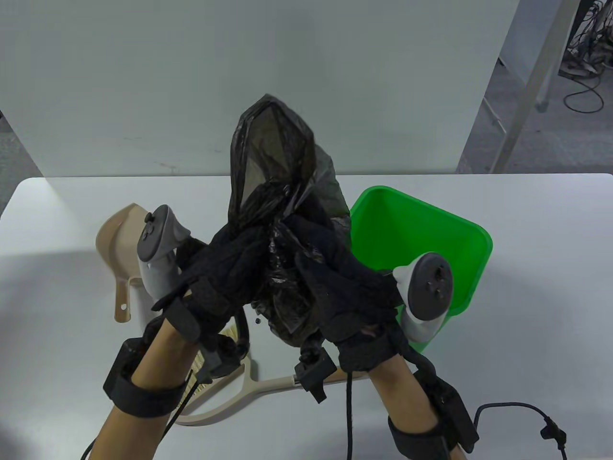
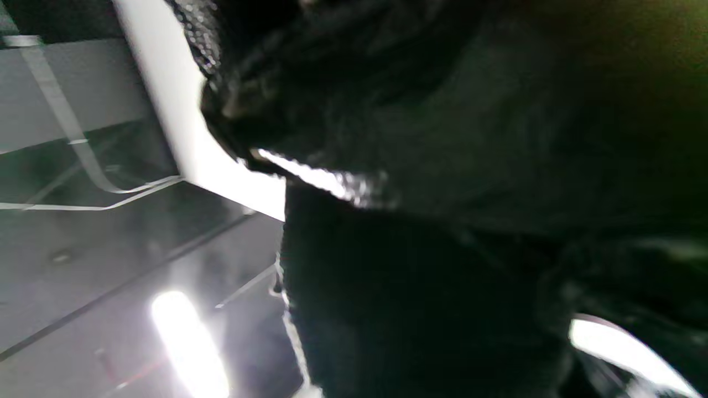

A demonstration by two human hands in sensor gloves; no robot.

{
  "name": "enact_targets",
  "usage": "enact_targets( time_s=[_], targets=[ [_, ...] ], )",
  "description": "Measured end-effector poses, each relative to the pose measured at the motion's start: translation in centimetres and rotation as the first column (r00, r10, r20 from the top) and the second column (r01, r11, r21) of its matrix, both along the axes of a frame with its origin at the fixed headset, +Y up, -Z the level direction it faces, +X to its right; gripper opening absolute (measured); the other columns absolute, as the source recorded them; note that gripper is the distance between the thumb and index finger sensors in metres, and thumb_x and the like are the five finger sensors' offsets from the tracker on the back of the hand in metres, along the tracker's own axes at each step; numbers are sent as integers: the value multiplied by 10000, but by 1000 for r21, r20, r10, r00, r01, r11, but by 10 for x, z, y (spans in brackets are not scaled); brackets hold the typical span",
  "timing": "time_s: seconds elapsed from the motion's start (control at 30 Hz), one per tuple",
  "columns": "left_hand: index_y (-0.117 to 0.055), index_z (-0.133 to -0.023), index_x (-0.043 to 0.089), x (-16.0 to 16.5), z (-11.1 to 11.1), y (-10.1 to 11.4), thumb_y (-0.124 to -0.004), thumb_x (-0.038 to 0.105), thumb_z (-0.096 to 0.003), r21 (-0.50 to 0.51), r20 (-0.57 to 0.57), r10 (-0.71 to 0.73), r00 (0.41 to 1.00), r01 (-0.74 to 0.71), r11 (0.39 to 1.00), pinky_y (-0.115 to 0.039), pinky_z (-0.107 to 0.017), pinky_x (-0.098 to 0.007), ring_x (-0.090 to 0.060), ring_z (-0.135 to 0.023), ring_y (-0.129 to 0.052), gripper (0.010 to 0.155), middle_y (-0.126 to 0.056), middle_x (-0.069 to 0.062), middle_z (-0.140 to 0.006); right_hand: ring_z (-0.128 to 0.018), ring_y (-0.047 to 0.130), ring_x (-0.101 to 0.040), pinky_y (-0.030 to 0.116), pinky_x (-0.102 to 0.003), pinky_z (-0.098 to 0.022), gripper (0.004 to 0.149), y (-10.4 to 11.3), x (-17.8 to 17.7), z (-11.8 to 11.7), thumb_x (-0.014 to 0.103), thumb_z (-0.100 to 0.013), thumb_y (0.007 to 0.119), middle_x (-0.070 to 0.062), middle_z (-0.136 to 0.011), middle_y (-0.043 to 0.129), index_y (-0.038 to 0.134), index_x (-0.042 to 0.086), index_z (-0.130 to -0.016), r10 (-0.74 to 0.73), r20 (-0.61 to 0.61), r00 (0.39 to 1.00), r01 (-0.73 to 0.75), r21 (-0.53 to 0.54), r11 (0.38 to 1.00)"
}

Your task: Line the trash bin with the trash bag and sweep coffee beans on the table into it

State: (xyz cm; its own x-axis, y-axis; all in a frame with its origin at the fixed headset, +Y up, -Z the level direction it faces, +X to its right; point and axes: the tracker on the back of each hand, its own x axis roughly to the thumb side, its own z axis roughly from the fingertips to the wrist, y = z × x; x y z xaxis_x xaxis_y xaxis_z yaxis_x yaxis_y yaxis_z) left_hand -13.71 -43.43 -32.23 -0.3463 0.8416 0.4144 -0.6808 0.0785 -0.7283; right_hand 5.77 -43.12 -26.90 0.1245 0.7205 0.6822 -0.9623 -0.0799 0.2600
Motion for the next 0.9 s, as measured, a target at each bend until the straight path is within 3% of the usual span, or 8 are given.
enact_targets(
  time_s=[0.23,0.33,0.5,0.6,0.67,0.73,0.8,0.9],
  targets=[
    [-372,-1186,559,70,8,36,-487,499,-693,1,323,97,941,-103,995,-63,-782,-747,-311,-1228,84,510,-125,147,-1368,-988,306,-672,417,-838,-560,419,37,44,43,349,-638,583,-124,-1249,353,654,285,-1046,-3,180,984,-37,216,976],
    [-385,-1182,559,93,-4,23,-489,502,-692,-60,387,129,913,-114,992,-50,-792,-738,-295,-1239,77,504,-149,159,-1370,-991,312,-667,422,-834,-567,417,28,62,41,348,-637,586,-126,-1249,366,660,283,-1042,18,231,973,-66,200,978],
    [-412,-1179,551,124,-49,-31,-505,498,-691,-217,409,135,902,-47,975,-129,-826,-737,-304,-1265,5,500,-206,158,-1371,-984,358,-673,464,-833,-563,414,-14,98,8,346,-637,588,-149,-1239,417,669,271,-1037,1,277,961,-10,31,999],
    [-431,-1195,470,119,-81,-60,-521,456,-708,-331,287,6,958,93,939,-264,-809,-784,-434,-1265,-246,496,-290,76,-1362,-970,449,-687,510,-829,-556,415,-36,116,-5,336,-638,592,-188,-1227,437,673,251,-1035,19,334,942,17,-105,994],
    [-504,-1186,389,103,-90,-67,-556,407,-704,-347,-42,-232,972,204,915,-437,-794,-768,-478,-1199,-471,485,-423,-34,-1324,-953,581,-656,560,-810,-566,414,-46,129,-6,318,-637,601,-234,-1188,556,680,226,-1033,84,433,898,0,-190,982],
    [-592,-1151,323,88,-95,-66,-593,373,-684,-230,-372,-429,823,365,902,-662,-707,-660,-404,-998,-760,470,-652,-97,-1175,-900,753,-539,639,-725,-606,415,-51,142,-4,312,-639,600,-256,-1111,675,673,216,-1035,210,558,803,-71,-260,963],
    [-665,-1108,282,71,-93,-60,-640,334,-660,-170,-654,-520,550,563,809,-778,-608,-566,-301,-792,-898,452,-805,-44,-1002,-807,850,-435,705,-651,-600,413,-57,157,0,310,-642,599,-208,-1028,766,666,217,-1040,321,664,676,-127,-324,937],
    [-695,-1094,266,57,-93,-57,-668,308,-649,-227,-742,-591,316,711,665,-811,-543,-532,-261,-675,-932,448,-858,-46,-912,-697,894,-358,738,-613,-573,414,-68,175,5,291,-645,607,-170,-928,830,660,208,-1048,468,720,512,-188,-437,879]
  ],
)
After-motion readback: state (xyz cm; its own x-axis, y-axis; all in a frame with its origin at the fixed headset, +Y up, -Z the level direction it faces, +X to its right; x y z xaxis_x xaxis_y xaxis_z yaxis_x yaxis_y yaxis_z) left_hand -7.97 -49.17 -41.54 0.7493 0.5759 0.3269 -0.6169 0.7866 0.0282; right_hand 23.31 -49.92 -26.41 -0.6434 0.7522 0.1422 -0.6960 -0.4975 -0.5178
